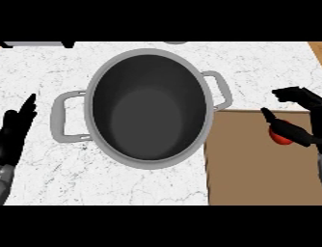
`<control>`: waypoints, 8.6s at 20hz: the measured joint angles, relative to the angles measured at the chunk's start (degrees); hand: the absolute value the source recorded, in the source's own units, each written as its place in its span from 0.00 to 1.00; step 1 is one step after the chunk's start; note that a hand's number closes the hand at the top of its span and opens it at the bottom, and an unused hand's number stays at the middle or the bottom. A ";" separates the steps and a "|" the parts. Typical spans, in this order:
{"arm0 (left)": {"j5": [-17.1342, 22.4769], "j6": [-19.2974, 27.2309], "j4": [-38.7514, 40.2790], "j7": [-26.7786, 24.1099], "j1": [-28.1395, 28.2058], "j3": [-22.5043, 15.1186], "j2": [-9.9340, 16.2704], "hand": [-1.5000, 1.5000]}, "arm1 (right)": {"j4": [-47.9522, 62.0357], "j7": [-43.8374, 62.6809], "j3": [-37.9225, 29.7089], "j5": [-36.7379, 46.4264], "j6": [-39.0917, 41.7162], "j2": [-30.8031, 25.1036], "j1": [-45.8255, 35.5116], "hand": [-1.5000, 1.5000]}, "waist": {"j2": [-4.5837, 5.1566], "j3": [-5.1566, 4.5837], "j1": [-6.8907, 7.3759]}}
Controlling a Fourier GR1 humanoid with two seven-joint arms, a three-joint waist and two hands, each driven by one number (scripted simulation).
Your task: Pick the tomato from the tray and place it in the pot
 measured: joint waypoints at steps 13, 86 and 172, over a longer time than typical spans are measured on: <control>-0.74 0.82 -2.72 6.71 2.45 2.05 -0.59 0.50 | -18.10 12.32 1.18 18.81 -5.14 -7.88 8.61 0.00 | 0.01 0.11 -0.22; -17.88 -13.53 -3.01 8.01 1.77 18.57 -14.92 0.50 | 9.43 28.51 -3.02 42.64 34.59 4.08 -5.67 1.00 | 0.12 -0.03 0.26; -20.44 -16.28 -2.85 8.53 -2.63 17.98 -17.32 0.50 | 29.70 -36.61 43.48 -19.23 47.50 9.87 -61.38 0.00 | 1.97 0.08 5.23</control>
